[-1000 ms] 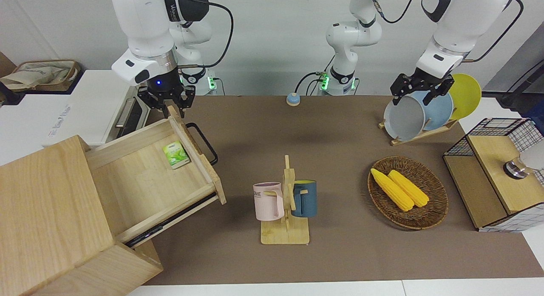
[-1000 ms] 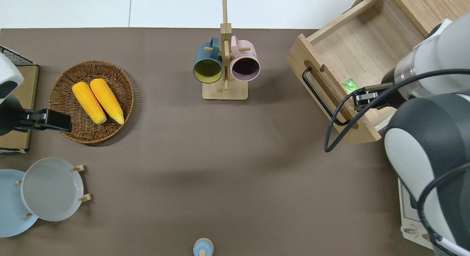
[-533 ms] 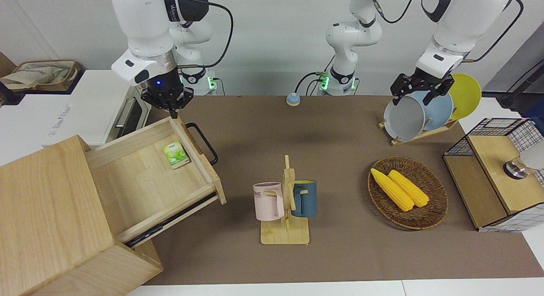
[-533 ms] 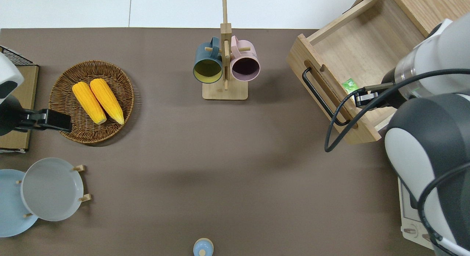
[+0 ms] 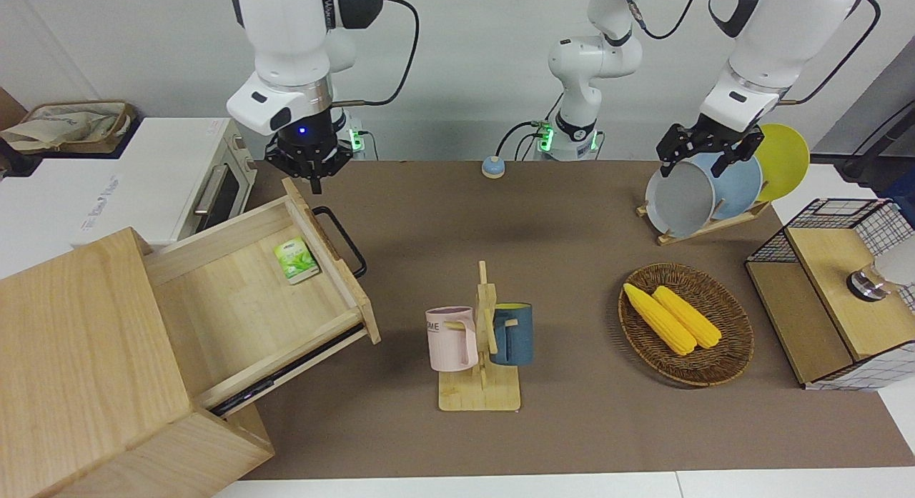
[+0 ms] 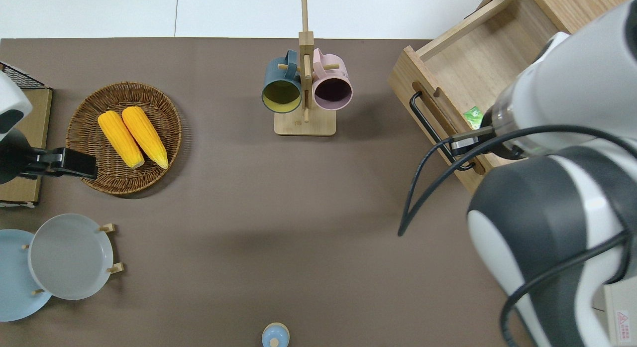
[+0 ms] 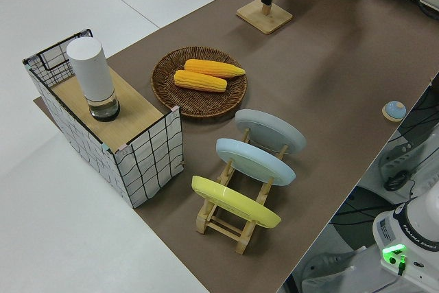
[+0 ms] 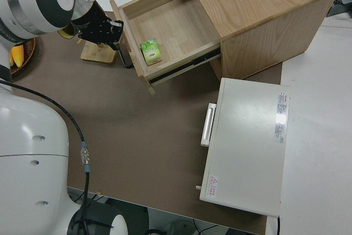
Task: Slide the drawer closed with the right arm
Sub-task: 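Push the wooden drawer away from the robot with the right gripper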
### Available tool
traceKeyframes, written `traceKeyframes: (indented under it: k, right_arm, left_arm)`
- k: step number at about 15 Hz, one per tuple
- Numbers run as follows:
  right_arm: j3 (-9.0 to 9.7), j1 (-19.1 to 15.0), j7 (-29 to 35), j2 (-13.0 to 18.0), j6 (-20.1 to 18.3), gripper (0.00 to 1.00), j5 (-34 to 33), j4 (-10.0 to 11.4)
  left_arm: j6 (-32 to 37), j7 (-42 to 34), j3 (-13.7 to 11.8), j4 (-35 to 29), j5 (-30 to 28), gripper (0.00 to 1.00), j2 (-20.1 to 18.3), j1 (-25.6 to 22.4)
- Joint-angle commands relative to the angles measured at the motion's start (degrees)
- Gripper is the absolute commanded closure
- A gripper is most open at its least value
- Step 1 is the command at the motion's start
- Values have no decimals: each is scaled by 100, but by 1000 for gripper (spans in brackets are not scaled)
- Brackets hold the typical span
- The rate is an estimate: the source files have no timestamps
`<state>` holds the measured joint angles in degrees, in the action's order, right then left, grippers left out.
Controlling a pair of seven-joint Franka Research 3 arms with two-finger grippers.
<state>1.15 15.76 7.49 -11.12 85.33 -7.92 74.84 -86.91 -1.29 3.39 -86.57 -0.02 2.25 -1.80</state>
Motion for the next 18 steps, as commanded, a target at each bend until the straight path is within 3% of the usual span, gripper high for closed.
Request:
traceKeyframes:
  k: [1, 6, 13, 15, 18]
  right_arm:
    - [17, 585, 446, 31, -34, 1000, -596, 30]
    - [52, 885, 1648, 22, -26, 1000, -448, 39]
    - [8, 780, 4162, -127, 132, 1000, 809, 92]
    - [-9, 753, 4777, -180, 299, 1000, 958, 206]
    - [-27, 753, 5253, -241, 650, 1000, 1003, 574]
  left_arm:
    - [113, -56, 39, 149, 98, 7, 65, -31]
    - [113, -56, 39, 140, 98, 7, 65, -31]
    - [113, -56, 39, 149, 98, 7, 65, -31]
    - [113, -56, 39, 140, 98, 7, 65, -31]
    - [113, -56, 39, 140, 98, 7, 65, -31]
